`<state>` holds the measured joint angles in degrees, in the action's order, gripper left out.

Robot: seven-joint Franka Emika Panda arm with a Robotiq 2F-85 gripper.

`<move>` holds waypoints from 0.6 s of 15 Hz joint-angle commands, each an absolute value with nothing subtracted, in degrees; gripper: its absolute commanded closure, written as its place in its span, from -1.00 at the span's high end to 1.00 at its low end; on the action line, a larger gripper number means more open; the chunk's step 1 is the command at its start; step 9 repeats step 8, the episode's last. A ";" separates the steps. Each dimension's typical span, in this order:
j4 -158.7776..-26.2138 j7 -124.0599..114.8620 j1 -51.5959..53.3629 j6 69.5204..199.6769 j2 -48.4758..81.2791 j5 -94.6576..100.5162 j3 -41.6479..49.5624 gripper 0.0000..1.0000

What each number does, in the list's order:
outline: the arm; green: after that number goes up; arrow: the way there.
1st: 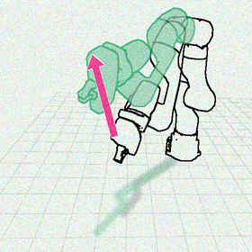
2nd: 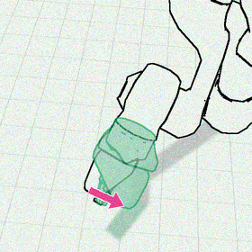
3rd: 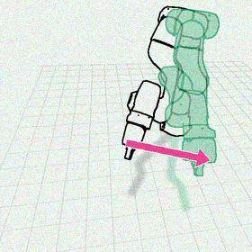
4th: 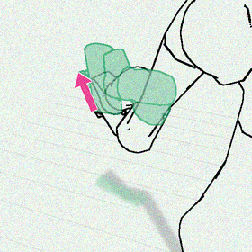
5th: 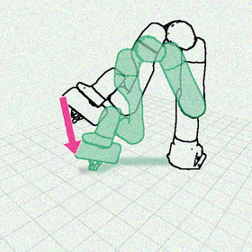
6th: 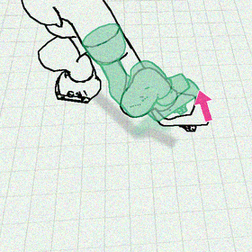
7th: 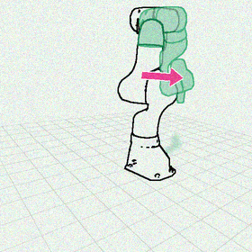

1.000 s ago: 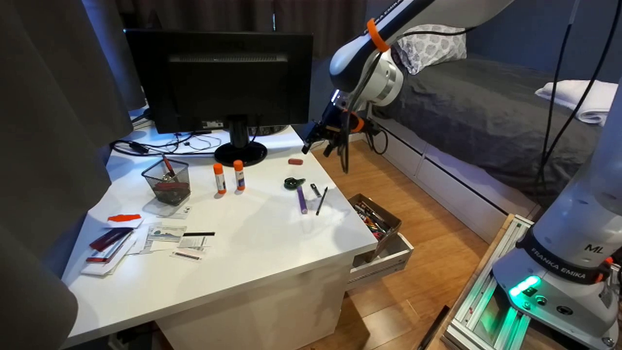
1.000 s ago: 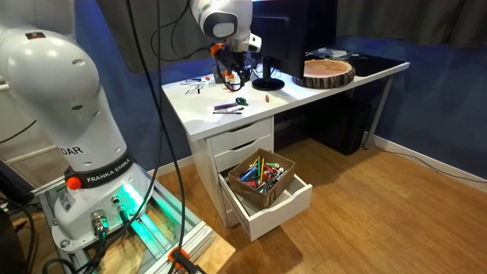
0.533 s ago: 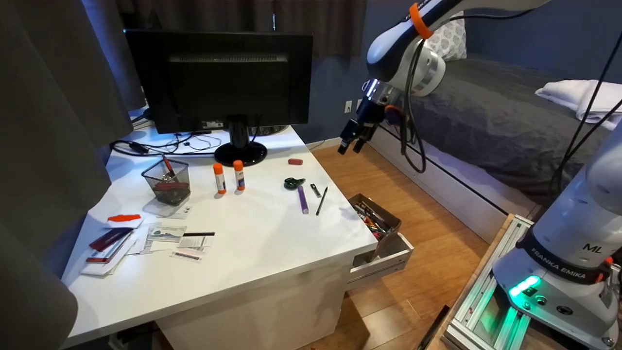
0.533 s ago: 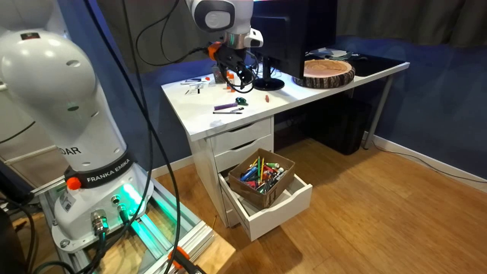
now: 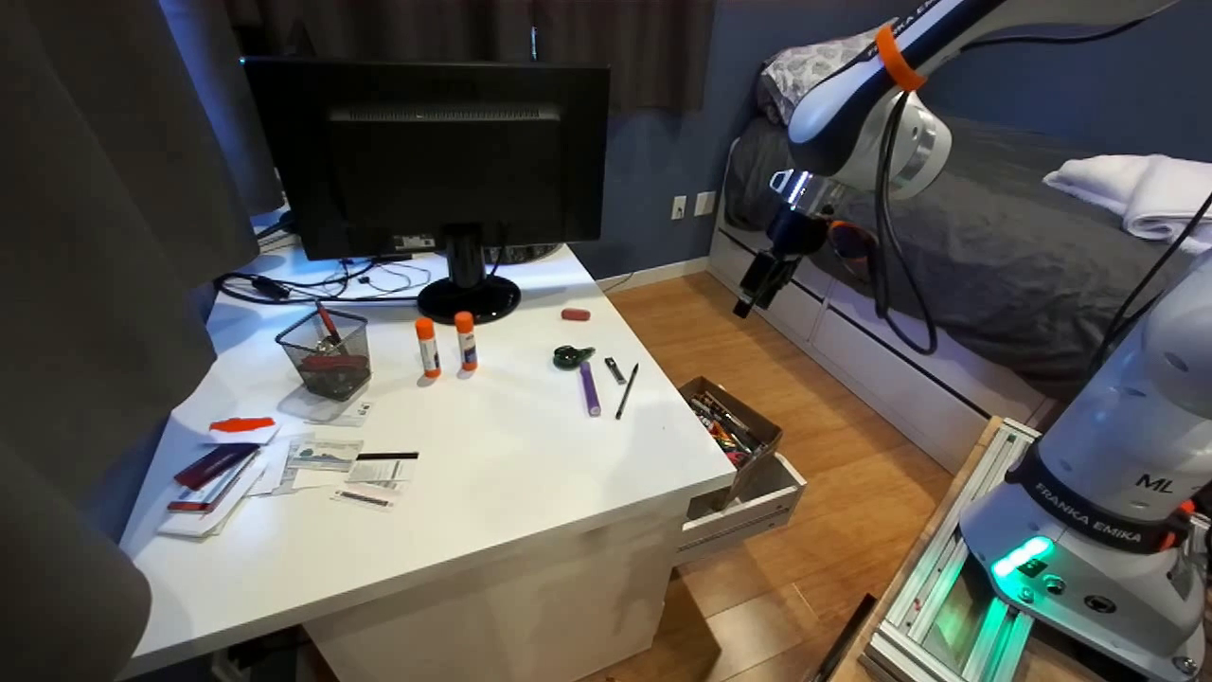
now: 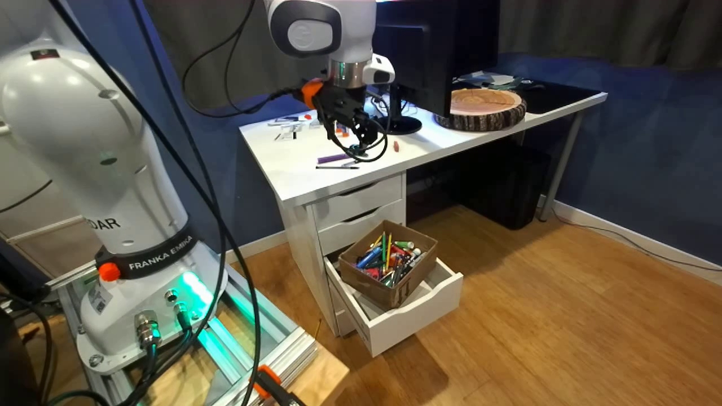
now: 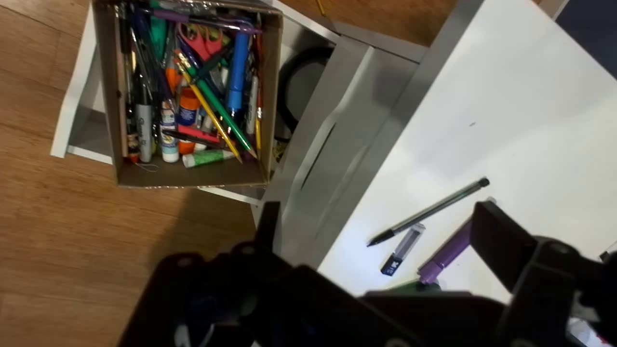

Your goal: Remove the purple marker from the box in the drawer and put it on the counter

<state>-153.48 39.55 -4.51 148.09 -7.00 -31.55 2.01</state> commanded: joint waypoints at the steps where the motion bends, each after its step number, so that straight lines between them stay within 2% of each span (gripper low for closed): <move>1: -158.12 38.43 -4.56 149.72 -10.62 -24.98 5.30 1.00; 9: -158.25 38.17 -3.35 152.41 -8.65 -22.17 8.51 1.00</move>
